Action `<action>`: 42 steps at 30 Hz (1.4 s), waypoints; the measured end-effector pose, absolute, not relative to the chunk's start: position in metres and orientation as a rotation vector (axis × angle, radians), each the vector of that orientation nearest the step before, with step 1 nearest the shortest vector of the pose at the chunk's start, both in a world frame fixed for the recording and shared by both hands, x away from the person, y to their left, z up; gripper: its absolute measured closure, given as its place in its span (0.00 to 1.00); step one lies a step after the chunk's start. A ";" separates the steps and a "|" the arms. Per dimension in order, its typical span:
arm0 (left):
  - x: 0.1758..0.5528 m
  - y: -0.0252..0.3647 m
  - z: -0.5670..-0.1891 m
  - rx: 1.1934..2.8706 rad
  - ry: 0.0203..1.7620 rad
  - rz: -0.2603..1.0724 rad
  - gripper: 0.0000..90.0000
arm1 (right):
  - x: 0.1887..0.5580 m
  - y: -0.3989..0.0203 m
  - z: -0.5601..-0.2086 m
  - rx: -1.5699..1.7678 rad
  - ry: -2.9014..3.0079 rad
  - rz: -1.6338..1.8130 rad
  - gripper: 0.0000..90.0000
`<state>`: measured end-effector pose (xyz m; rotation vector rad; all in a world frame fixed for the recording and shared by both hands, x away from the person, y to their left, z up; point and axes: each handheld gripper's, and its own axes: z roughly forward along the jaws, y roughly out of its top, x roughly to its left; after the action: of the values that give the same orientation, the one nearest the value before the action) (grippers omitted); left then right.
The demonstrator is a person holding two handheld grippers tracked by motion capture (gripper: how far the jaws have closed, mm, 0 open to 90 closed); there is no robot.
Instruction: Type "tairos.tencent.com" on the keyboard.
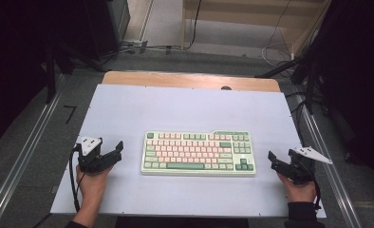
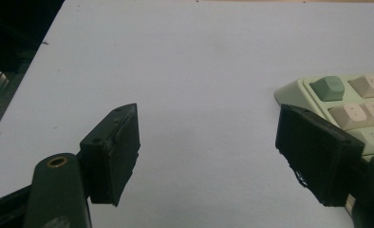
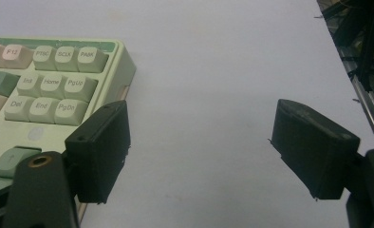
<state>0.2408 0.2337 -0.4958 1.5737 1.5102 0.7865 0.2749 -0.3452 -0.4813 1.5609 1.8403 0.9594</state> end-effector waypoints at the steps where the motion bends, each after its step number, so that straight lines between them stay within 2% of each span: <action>1: 0.241 0.234 -0.496 1.574 1.510 0.786 0.26 | 0.275 -0.345 -0.481 1.561 1.840 0.959 0.21; 20: 0.230 0.192 -0.490 1.657 1.373 0.664 0.31 | 0.272 -0.338 -0.483 1.562 1.866 0.952 0.21; 24: 0.229 0.182 -0.486 1.653 1.288 0.597 0.43 | 0.268 -0.337 -0.483 1.564 1.853 0.981 0.21; 28: 0.233 0.167 -0.486 1.687 1.212 0.523 0.50 | 0.268 -0.333 -0.483 1.540 1.868 0.970 0.21; 32: 0.235 0.151 -0.487 1.726 1.125 0.469 0.67 | 0.268 -0.332 -0.484 1.550 1.863 0.965 0.21; 35: 0.237 0.145 -0.486 1.740 1.081 0.434 0.75 | 0.269 -0.332 -0.484 1.549 1.868 0.978 0.21; 37: 0.241 0.144 -0.483 1.730 1.062 0.392 0.77 | 0.270 -0.331 -0.485 1.558 1.871 0.975 0.21; 42: 0.248 0.141 -0.478 1.738 1.023 0.386 0.78 | 0.275 -0.330 -0.489 1.577 1.880 0.987 0.21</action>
<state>0.2477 0.1407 -0.4781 1.7384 1.0229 0.3863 0.2754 -0.3303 -0.4887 1.5768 1.8797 0.9871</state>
